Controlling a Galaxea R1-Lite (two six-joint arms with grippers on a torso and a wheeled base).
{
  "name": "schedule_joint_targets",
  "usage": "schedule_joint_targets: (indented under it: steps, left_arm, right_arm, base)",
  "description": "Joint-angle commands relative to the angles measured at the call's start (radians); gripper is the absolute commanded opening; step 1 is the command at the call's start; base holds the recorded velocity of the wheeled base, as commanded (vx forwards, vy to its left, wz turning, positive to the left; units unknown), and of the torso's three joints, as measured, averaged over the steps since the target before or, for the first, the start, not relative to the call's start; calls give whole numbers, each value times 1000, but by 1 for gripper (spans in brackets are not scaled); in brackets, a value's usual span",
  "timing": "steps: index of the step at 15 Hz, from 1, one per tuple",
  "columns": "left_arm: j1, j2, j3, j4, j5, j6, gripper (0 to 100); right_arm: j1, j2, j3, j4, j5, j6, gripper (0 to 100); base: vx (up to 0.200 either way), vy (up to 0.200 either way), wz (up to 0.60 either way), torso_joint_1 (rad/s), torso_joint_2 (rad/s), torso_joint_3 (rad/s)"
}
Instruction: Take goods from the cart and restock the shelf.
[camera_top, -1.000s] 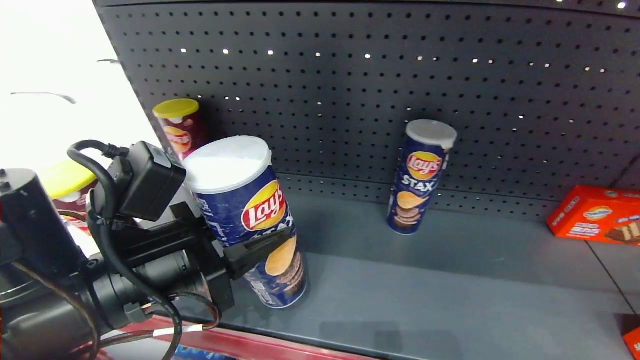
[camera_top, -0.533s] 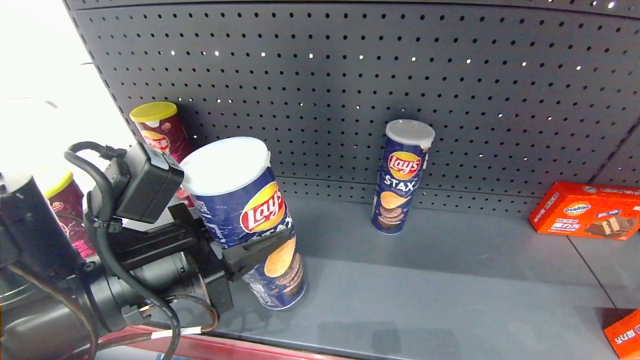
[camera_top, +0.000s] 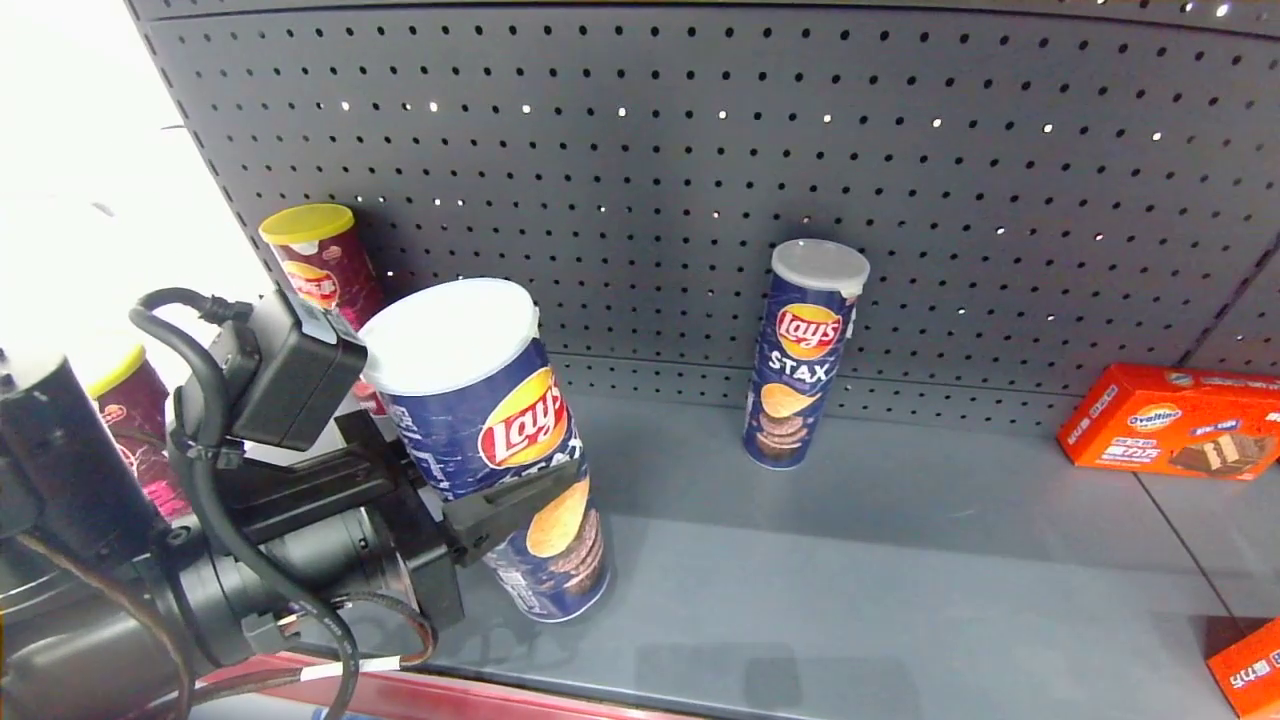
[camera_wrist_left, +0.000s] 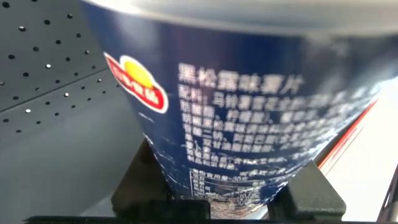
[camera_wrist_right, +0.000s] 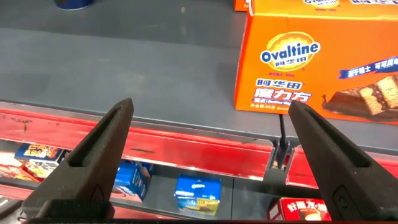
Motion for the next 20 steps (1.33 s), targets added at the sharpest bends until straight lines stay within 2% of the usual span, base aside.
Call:
schedule_joint_targets:
  steps: [1, 3, 10, 12, 13, 14, 15, 17, 20]
  left_arm:
    - [0, -1, 0, -1, 0, -1, 0]
    - [1, -1, 2, -1, 0, -1, 0]
    - [6, -13, 0, 1, 3, -1, 0]
    - [35, -34, 25, 2, 3, -1, 0]
    - [53, -53, 39, 4, 0, -1, 0]
    - [59, -59, 45, 4, 0, -1, 0]
    - [58, -57, 43, 4, 0, -1, 0]
    - [61, -56, 36, 5, 3, -1, 0]
    - [61, -80, 42, 62, 30, -1, 0]
  right_arm:
    - [0, 0, 0, 0, 0, 0, 100]
    - [0, 0, 0, 0, 0, 0, 100]
    - [0, 0, 0, 0, 0, 0, 100]
    - [2, 0, -1, -2, 11, -17, 100]
    - [2, 10, -52, -15, 37, -42, 100]
    - [16, 137, -204, 0, 43, -16, 100]
    - [29, 212, -224, 9, 53, 21, 100]
    - [95, 252, -299, 5, 115, 29, 100]
    - [221, 583, -538, -3, 140, 23, 100]
  base:
    - [0, 0, -600, 7, 2, 12]
    - [0, 0, -600, -5, 0, 2]
    - [0, 0, 0, 0, 0, 0]
    - [0, 0, 0, 0, 0, 0]
    - [0, 0, 0, 0, 0, 0]
    - [0, 0, 0, 0, 0, 0]
    - [0, 0, 0, 0, 0, 0]
    - [0, 0, 0, 0, 0, 0]
    - [0, 0, 0, 0, 0, 0]
